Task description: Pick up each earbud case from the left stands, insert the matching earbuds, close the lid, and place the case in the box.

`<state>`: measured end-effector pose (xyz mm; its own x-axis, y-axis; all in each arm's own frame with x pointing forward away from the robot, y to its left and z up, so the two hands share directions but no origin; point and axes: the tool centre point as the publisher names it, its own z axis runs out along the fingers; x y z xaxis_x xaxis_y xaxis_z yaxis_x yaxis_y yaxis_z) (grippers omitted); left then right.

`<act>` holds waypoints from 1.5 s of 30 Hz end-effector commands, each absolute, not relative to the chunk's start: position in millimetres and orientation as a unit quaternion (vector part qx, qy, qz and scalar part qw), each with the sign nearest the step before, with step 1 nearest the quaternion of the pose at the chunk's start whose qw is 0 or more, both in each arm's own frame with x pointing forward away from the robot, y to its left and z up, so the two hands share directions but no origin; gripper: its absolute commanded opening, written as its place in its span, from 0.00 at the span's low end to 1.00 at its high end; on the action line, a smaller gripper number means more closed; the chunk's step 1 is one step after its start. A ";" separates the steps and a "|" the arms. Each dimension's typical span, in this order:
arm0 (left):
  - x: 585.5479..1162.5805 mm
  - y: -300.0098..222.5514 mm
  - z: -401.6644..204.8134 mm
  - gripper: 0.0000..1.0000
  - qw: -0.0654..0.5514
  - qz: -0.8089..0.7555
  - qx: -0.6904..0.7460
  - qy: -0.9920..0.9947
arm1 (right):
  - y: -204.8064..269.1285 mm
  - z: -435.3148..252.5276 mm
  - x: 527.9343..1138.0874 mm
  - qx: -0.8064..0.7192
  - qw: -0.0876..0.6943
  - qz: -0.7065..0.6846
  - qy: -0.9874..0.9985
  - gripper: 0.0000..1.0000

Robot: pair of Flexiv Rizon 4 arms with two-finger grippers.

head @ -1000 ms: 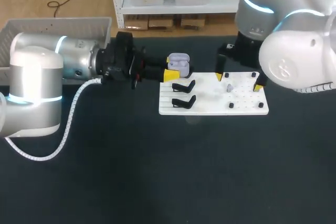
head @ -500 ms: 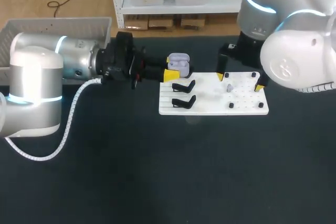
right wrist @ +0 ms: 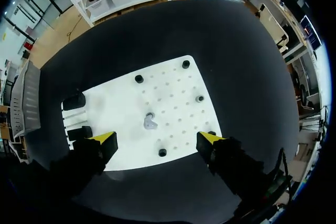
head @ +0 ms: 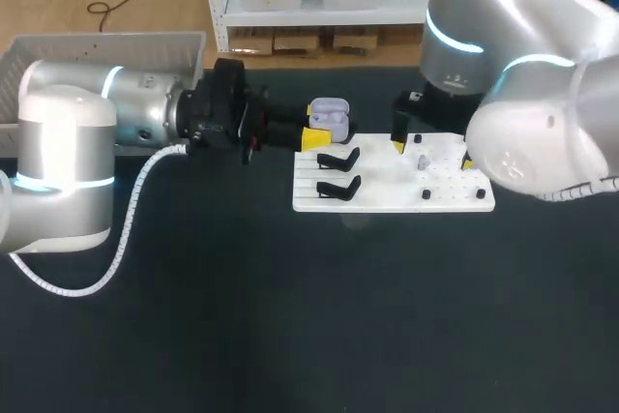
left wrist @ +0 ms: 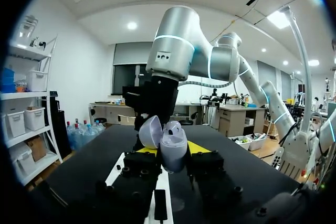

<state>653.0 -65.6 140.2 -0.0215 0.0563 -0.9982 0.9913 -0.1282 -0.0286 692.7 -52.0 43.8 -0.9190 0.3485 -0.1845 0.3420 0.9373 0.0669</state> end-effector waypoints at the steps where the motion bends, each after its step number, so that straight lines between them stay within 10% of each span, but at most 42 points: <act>1: 653.9 -65.5 140.1 0.00 0.445 -0.524 0.539 0.486 | -51.2 35.1 694.6 0.187 0.107 0.021 0.976 1.00; 9: 653.9 -65.5 140.1 0.00 0.445 -0.524 0.539 0.486 | -53.5 25.9 703.8 0.210 0.096 0.033 0.972 0.50; 45: 653.9 -65.5 140.1 0.00 0.445 -0.524 0.539 0.486 | -47.2 13.4 710.5 0.207 0.134 0.020 0.969 0.31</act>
